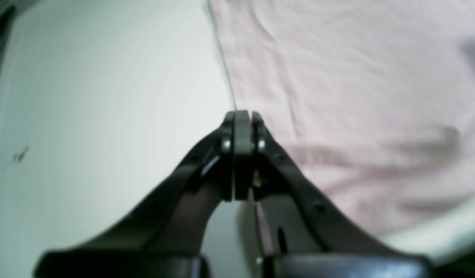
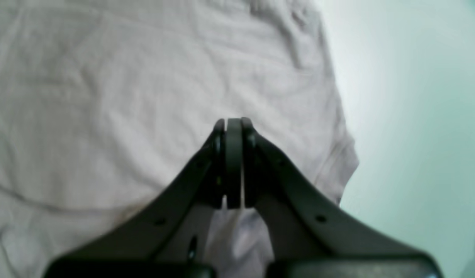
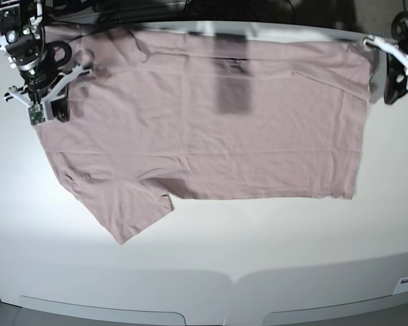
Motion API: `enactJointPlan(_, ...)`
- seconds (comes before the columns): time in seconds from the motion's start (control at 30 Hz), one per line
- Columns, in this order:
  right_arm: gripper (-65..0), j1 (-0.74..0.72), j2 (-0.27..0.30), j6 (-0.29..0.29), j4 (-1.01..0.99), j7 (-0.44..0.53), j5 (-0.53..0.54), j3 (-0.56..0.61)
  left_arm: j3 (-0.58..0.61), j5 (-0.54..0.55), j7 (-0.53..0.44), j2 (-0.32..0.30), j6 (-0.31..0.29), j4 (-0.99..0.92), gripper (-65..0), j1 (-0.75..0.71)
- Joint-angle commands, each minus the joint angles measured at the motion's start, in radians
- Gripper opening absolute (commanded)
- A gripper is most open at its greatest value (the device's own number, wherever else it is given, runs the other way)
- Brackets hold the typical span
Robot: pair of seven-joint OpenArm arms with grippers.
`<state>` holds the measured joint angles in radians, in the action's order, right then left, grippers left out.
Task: Fold the T-shirt properly
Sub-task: 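Move the left gripper to the shirt's side edge and grasp it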
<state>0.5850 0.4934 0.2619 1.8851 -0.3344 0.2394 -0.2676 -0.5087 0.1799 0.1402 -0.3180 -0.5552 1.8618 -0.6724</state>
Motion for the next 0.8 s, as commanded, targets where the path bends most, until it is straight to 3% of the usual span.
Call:
enactJointPlan(0.0, -65.0, -0.016, 0.014, -0.007, 0.017, 0.027, 0.007, -0.007, -0.007, 0.011, -0.013, -0.013, 0.008, -0.002, -65.0, 0.021)
enactJointPlan(0.13, -65.0, -0.069, 0.014, -0.007, 0.017, 0.027, 0.008, -0.006, -0.007, 0.011, -0.006, -0.018, 0.004, -0.095, -65.0, 0.161)
enactJointPlan(0.23, -65.0, -0.097, 0.014, -0.007, 0.017, 0.014, 0.008, -0.006, -0.007, 0.011, 0.010, -0.018, -0.060, -0.196, -65.0, 0.282)
enactJointPlan(0.27, -65.0, -0.105, 0.014, -0.006, 0.017, 0.005, 0.008, -0.006, -0.006, 0.011, 0.031, -0.018, -0.089, -0.235, -62.3, 0.328)
enactJointPlan(0.3, -65.0, -0.110, 0.014, -0.002, 0.017, 0.000, 0.008, -0.006, -0.006, 0.011, 0.059, -0.018, -0.108, -0.277, -55.1, 0.375)
enactJointPlan(0.37, -56.3, -0.118, 0.014, 0.032, 0.017, -0.005, 0.008, -0.006, -0.006, 0.040, 0.119, -0.028, -0.131, -0.375, -42.7, 0.467)
enactJointPlan(0.4, -51.1, -0.120, 0.014, 0.055, 0.017, -0.005, 0.008, -0.006, -0.003, 0.078, 0.142, -0.040, -0.140, -0.431, -40.5, 0.510)
enactJointPlan(0.5, -42.8, -0.119, 0.014, 0.082, 0.017, -0.012, 0.008, -0.006, 0.026, 0.130, 0.191, -0.088, -0.143, -0.606, -40.3, 0.645)
enactJointPlan(0.67, -42.7, -0.119, 0.014, 0.082, 0.017, -0.033, 0.008, -0.006, 0.143, 0.219, 0.369, -0.157, -0.143, -0.892, -40.4, 0.885)
enactJointPlan(0.77, -42.7, -0.119, 0.014, 0.082, 0.017, -0.049, 0.007, -0.006, 0.246, 0.234, 0.402, -0.164, -0.143, -1.022, -40.5, 1.000)
